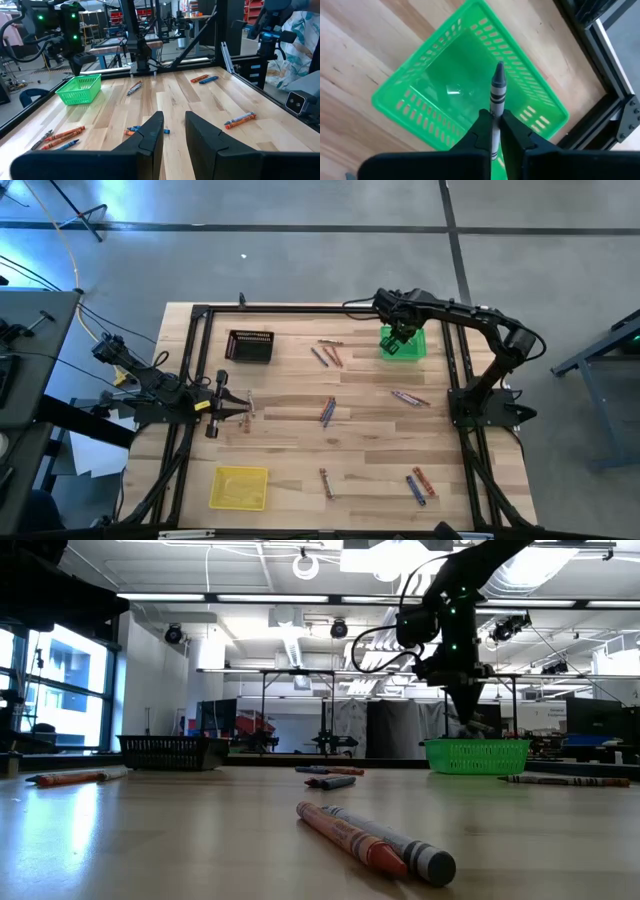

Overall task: Sort crayons
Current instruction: Put the gray crayon into the green bin, then put the orange crayon into the black bin

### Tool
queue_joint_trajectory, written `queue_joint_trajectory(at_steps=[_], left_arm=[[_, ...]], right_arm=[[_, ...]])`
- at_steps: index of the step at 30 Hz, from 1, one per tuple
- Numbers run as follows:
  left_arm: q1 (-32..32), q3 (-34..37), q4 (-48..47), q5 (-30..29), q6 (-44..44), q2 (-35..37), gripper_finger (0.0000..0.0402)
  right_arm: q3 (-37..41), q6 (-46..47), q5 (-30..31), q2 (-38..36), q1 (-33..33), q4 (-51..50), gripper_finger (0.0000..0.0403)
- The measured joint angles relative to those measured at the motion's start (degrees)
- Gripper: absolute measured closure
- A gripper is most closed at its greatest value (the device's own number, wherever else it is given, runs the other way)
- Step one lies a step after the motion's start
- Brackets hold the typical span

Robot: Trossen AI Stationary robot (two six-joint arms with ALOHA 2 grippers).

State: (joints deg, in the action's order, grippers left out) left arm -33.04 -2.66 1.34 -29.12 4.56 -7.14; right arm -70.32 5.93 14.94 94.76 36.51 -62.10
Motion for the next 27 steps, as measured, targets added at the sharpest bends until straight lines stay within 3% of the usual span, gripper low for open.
queue_joint_trajectory(at_steps=[12, 17, 20, 27], left_arm=[[0.0, 0.0, 0.0, 0.0, 0.0, 0.0, 0.0332], [0.0, 0.0, 0.0, 0.0, 0.0, 0.0, 0.0332], [0.0, 0.0, 0.0, 0.0, 0.0, 0.0, 0.0332], [0.0, 0.0, -0.2, 0.0, -3.4, 0.0, 0.0332]], right_arm=[[0.0, 0.0, -2.0, 0.0, 0.0, -3.4, 0.0307], [0.0, 3.8, -10.8, 0.0, -0.5, -10.0, 0.0305], [0.0, 6.8, -16.2, 0.0, -3.0, -12.9, 0.0304], [5.5, 11.1, -16.7, -0.1, -14.1, -9.8, 0.0304]])
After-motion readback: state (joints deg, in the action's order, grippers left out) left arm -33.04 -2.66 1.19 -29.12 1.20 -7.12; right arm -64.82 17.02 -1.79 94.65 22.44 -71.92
